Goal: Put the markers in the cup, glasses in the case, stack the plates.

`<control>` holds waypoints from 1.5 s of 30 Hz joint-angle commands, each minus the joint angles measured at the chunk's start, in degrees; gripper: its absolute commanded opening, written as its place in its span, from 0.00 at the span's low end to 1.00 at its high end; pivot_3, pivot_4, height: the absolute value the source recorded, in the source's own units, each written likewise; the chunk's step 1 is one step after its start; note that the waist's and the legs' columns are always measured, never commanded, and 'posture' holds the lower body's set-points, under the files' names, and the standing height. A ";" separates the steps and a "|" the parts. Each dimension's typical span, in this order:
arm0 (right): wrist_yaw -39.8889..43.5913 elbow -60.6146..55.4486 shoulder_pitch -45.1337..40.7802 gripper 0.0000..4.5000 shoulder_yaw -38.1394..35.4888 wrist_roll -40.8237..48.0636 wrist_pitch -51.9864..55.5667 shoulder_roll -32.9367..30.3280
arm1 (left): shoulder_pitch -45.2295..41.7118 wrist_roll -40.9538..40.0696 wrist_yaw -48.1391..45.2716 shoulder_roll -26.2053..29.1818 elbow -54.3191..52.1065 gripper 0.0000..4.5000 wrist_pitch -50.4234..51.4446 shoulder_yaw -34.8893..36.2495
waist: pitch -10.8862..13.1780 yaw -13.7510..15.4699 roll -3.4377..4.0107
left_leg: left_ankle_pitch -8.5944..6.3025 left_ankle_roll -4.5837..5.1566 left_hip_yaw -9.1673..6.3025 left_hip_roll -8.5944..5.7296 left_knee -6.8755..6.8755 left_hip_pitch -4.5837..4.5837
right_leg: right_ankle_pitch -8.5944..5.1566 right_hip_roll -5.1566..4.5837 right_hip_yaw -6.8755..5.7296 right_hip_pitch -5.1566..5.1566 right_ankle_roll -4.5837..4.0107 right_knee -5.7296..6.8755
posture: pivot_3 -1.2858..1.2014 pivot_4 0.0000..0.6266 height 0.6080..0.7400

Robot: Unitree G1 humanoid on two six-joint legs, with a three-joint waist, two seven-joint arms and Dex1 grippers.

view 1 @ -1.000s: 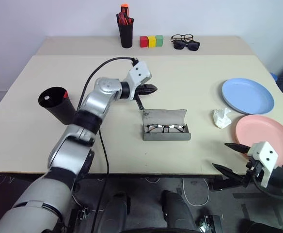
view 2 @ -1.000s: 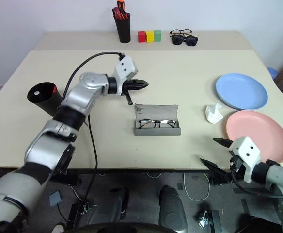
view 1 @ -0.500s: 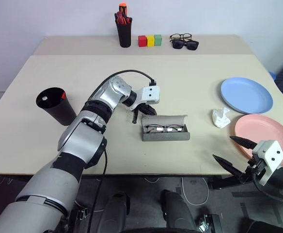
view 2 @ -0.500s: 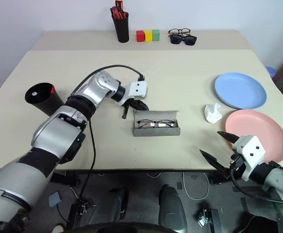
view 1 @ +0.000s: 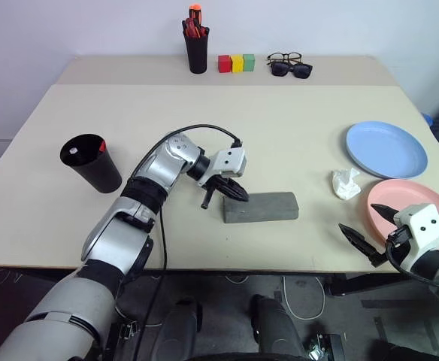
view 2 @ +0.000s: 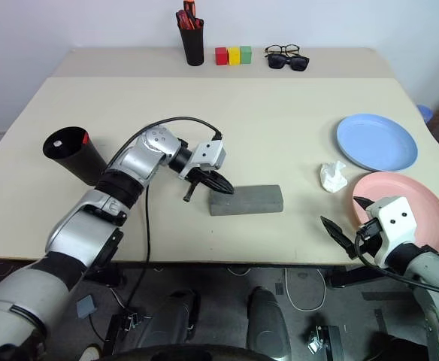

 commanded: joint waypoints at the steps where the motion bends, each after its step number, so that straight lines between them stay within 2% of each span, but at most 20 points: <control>1: 0.16 2.15 0.24 1.00 -2.62 0.67 0.68 -1.16 | 0.80 -3.95 -1.36 1.98 -11.73 0.12 7.99 1.78 | -0.01 -0.26 0.01 | 0.00 0.01 0.00 0.00 0.00 0.00 | 0.01 0.00 0.00 0.00 -0.01 0.00 | 0.52 0.24 1.00; 2: 0.30 2.66 0.14 1.00 -2.61 0.72 1.10 -1.42 | 1.42 -5.08 -2.53 2.55 -14.57 0.17 10.13 1.53 | -0.03 -0.39 0.05 | 0.00 0.01 0.01 0.00 0.00 0.02 | 0.01 0.00 0.00 0.01 -0.01 0.00 | 0.52 0.24 1.00; 5: 0.10 4.22 -1.01 1.00 -2.58 0.70 2.60 -2.12 | 2.93 -7.24 -3.48 3.79 -21.66 0.51 14.12 0.87 | -0.06 -0.66 0.10 | 0.00 0.01 0.01 0.00 -0.01 0.10 | -0.05 0.00 0.01 0.05 -0.02 0.03 | 0.52 0.24 1.00; 9: 0.08 5.83 -2.04 1.00 -1.96 0.40 3.82 -2.98 | 3.37 -7.99 -0.99 3.51 -25.81 0.95 16.86 0.93 | -0.06 -0.63 0.11 | 0.00 0.01 0.02 0.01 0.02 0.13 | -0.07 0.00 0.01 0.04 0.00 0.07 | 0.52 0.24 1.00; 10: -0.04 6.09 -2.25 1.00 -1.81 0.24 4.10 -3.03 | 3.38 -8.14 -0.49 3.46 -26.29 0.99 17.38 0.86 | -0.06 -0.57 0.10 | 0.00 0.01 0.02 0.01 0.03 0.13 | -0.08 0.00 0.01 0.05 0.01 0.07 | 0.52 0.24 1.00; 13: 0.39 7.34 -3.17 1.00 -1.26 0.38 5.15 -3.28 | 3.67 -8.70 0.69 3.21 -27.98 0.99 17.91 0.39 | -0.06 -0.52 0.10 | 0.00 0.01 0.02 0.01 0.03 0.12 | -0.08 0.00 0.01 0.06 0.01 0.06 | 0.52 0.24 1.00; 15: -0.54 9.76 -5.03 0.88 -0.77 -0.50 5.52 -3.48 | 3.92 -8.64 2.25 2.41 -28.57 1.00 17.71 0.18 | -0.06 -0.54 0.10 | 0.00 0.01 0.02 0.01 0.03 0.11 | -0.07 0.00 0.01 0.05 0.00 0.05 | 0.52 0.24 1.00; 17: -0.60 11.08 -5.93 0.72 -0.21 -1.15 5.48 -3.75 | 3.91 -8.84 3.11 1.94 -29.09 1.00 17.98 0.09 | -0.06 -0.52 0.10 | 0.00 0.01 0.02 0.01 0.03 0.12 | -0.06 0.00 0.01 0.06 -0.01 0.05 | 0.52 0.24 1.00; 22: -1.10 12.32 -7.23 0.16 0.87 -2.70 4.63 -4.14 | 3.43 -9.16 4.28 1.70 -29.05 1.00 18.24 0.16 | -0.06 -0.57 0.11 | 0.00 0.01 0.02 0.01 0.01 0.12 | -0.07 0.00 0.01 0.04 0.00 0.06 | 0.52 0.24 1.00; 30: -3.00 12.05 -9.74 0.16 -0.91 -4.78 1.34 -5.37 | 4.09 -9.77 5.43 2.27 -29.95 1.00 18.94 0.15 | -0.06 -0.69 0.11 | 0.00 0.01 0.03 0.00 0.04 0.12 | -0.08 0.00 0.01 0.05 0.03 0.05 | 0.52 0.24 1.00; 38: -4.42 17.55 -22.34 0.16 -0.38 -10.62 -5.91 -14.92 | 5.20 -9.28 8.63 2.11 -30.98 1.00 19.53 -0.55 | -0.06 -0.65 0.19 | 0.00 0.01 0.06 0.00 0.04 0.14 | -0.07 0.01 0.03 0.05 0.05 0.06 | 0.52 0.24 1.00; 42: -3.07 25.24 -29.38 0.16 1.93 -11.51 -8.43 -18.06 | 6.44 -9.91 10.10 2.08 -33.21 1.00 20.86 -0.87 | -0.05 -0.64 0.17 | 0.00 0.01 0.06 0.00 0.01 0.11 | 0.09 0.01 0.03 0.05 0.05 0.02 | 0.52 0.24 1.00; 45: -0.58 28.84 -31.31 0.16 3.46 -11.33 -8.82 -19.16 | 7.20 -10.10 11.44 2.63 -34.69 1.00 21.85 -0.81 | -0.05 -0.54 0.17 | 0.00 0.01 0.05 -0.01 0.01 0.09 | 0.10 0.00 0.03 0.04 0.04 0.01 | 0.52 0.24 1.00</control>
